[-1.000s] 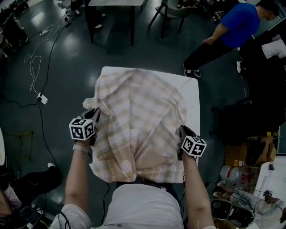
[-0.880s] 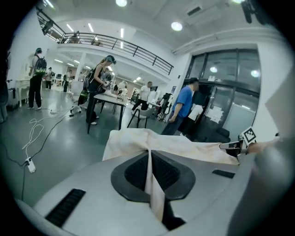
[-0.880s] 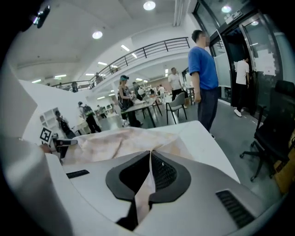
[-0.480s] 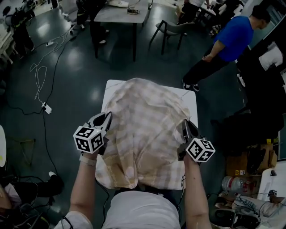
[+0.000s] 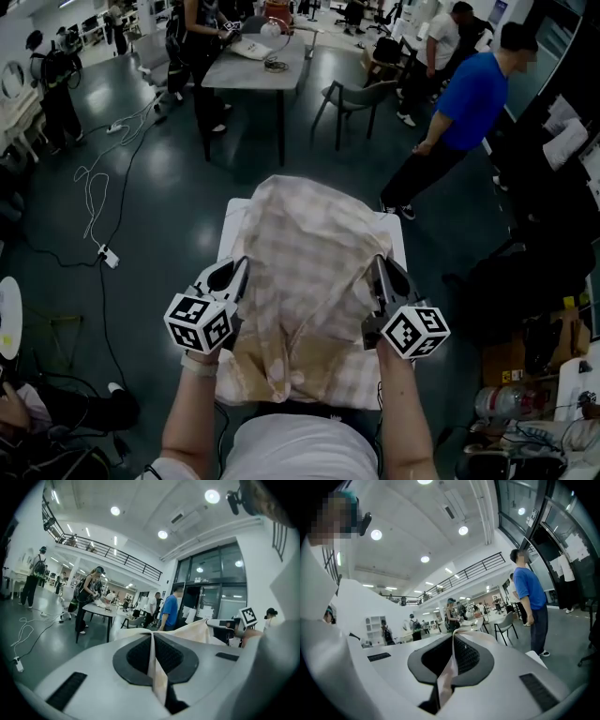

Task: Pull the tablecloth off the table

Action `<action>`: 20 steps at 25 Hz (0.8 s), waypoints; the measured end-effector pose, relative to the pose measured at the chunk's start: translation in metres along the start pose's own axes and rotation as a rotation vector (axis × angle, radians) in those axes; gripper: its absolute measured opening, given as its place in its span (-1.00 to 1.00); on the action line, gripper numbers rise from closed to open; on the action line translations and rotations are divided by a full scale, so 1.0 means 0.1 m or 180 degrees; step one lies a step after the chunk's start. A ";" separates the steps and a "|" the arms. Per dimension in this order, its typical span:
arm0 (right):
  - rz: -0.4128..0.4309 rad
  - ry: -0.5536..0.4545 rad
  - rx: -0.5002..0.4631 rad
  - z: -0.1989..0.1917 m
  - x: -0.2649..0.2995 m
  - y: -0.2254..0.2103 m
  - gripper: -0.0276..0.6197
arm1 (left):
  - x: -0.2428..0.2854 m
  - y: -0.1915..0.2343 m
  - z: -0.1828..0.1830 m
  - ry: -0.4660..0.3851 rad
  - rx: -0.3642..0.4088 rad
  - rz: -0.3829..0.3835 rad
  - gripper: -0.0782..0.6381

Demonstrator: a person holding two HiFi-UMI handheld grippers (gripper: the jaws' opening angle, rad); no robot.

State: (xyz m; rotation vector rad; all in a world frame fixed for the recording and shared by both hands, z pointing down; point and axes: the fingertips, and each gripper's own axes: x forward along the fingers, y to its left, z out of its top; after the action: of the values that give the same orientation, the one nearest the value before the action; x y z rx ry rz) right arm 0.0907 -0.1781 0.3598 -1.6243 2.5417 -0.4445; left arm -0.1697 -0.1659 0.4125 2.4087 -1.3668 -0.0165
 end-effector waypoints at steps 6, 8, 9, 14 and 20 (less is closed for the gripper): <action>0.0253 -0.0290 -0.0031 0.39 -0.47 0.21 -0.82 | -0.38 -0.53 0.29 -0.0254 0.0153 0.0057 -0.75; 0.0338 -0.0377 -0.0042 0.51 -0.67 0.30 -0.82 | -0.52 -0.75 0.41 -0.0344 0.0228 0.0075 -0.75; 0.0379 -0.0422 -0.0055 0.58 -0.77 0.34 -0.82 | -0.60 -0.88 0.46 -0.0398 0.0255 0.0072 -0.75; 0.0589 -0.0704 -0.0147 0.96 -1.36 0.49 -0.82 | -1.00 -1.62 0.72 -0.0669 0.0510 0.0004 -0.75; 0.0845 -0.0994 -0.0336 1.31 -2.21 0.75 -0.82 | -1.54 -2.52 0.87 -0.0971 0.0735 -0.0187 -0.75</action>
State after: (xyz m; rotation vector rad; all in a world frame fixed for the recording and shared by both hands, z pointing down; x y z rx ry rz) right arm 0.1504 0.0246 0.1961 -1.2407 2.5198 -0.0289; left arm -0.0588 0.0514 0.2241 2.7264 -1.4978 -0.2657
